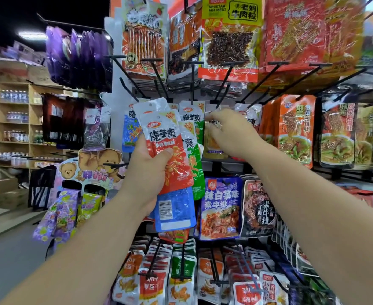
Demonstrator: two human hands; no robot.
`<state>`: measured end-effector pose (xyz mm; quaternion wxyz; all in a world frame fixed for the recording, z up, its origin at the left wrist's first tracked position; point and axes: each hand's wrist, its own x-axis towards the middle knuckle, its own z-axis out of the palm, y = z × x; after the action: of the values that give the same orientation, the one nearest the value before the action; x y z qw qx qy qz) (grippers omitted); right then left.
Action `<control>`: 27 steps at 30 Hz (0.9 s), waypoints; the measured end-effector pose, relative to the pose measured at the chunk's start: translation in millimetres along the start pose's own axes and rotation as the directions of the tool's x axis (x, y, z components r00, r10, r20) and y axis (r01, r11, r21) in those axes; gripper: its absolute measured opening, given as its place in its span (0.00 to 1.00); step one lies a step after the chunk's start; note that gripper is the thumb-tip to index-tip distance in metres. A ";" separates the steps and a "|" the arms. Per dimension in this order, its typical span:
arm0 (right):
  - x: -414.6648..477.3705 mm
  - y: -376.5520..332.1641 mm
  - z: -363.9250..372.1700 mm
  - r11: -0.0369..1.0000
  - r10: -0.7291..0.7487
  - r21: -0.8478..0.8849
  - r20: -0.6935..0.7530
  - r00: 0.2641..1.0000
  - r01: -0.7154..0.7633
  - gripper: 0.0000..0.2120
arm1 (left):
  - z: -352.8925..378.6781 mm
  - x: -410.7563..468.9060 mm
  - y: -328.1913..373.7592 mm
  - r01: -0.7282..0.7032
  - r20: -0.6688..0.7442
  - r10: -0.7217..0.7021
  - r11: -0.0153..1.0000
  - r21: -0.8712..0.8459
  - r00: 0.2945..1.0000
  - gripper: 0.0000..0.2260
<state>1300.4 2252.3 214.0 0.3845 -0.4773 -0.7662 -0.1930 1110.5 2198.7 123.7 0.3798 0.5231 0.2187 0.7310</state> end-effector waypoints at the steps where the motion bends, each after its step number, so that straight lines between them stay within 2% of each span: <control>1: -10.1 -10.7 -4.5 0.985 0.039 0.172 -0.085 0.996 -0.024 0.15 | -0.2 -1.3 2.3 -0.011 -0.010 0.011 1.000 -0.011 1.000 0.14; 4: -49.3 -44.3 -13.7 0.851 0.142 0.525 -0.165 0.976 -0.035 0.09 | 0.0 -9.7 10.0 -0.071 -0.057 0.067 0.995 -0.070 0.996 0.14; 6: -74.2 -63.5 -13.1 0.760 0.148 0.649 -0.129 0.981 -0.030 0.12 | 2.4 -18.6 15.6 -0.116 -0.084 0.107 0.987 -0.112 0.991 0.13; 8: -93.6 -77.9 -6.1 0.715 0.143 0.697 -0.084 0.986 -0.045 0.20 | 5.6 -26.4 19.0 -0.159 -0.122 0.146 0.981 -0.108 0.982 0.13; 10: -107.2 -88.7 4.3 0.699 0.140 0.715 -0.101 0.985 -0.026 0.26 | 9.5 -32.1 22.4 -0.188 -0.173 0.165 0.974 -0.126 0.971 0.14; 12: -115.6 -96.4 13.8 0.684 0.157 0.729 -0.113 0.981 -0.026 0.28 | 13.8 -36.1 26.1 -0.195 -0.220 0.160 0.970 -0.146 0.962 0.15; 14: -120.9 -101.1 22.8 0.608 0.219 0.791 -0.093 0.971 -0.061 0.28 | 18.5 -41.3 27.1 -0.170 -0.234 0.136 0.976 -0.133 0.963 0.15; 16: -124.1 -99.0 31.2 0.511 0.315 0.855 -0.094 0.945 -0.085 0.27 | 23.0 -48.2 22.7 -0.137 -0.204 0.112 0.983 -0.118 0.973 0.14; 18: -127.4 -94.2 34.9 0.475 0.386 0.875 -0.113 0.916 -0.092 0.24 | 27.0 -55.5 16.3 -0.091 -0.145 0.071 0.986 -0.137 0.987 0.14; 21: -133.1 -88.4 37.0 0.380 0.428 0.919 -0.072 0.901 -0.107 0.19 | 31.7 -63.0 11.9 -0.012 -0.061 -0.001 0.976 -0.216 0.998 0.12; 24: -135.7 -84.0 38.7 0.271 0.474 0.958 -0.050 0.879 -0.091 0.23 | 36.7 -67.9 11.5 0.071 0.030 -0.065 0.958 -0.279 0.997 0.09; 27: -135.6 -76.9 38.4 0.241 0.500 0.968 -0.059 0.864 -0.073 0.19 | 40.3 -72.0 9.4 0.088 0.092 -0.065 0.956 -0.278 0.994 0.14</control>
<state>1251.0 2162.5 90.4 0.7502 -0.2485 -0.5414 0.2869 1156.8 2133.4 101.7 0.4871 0.4842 0.1167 0.7174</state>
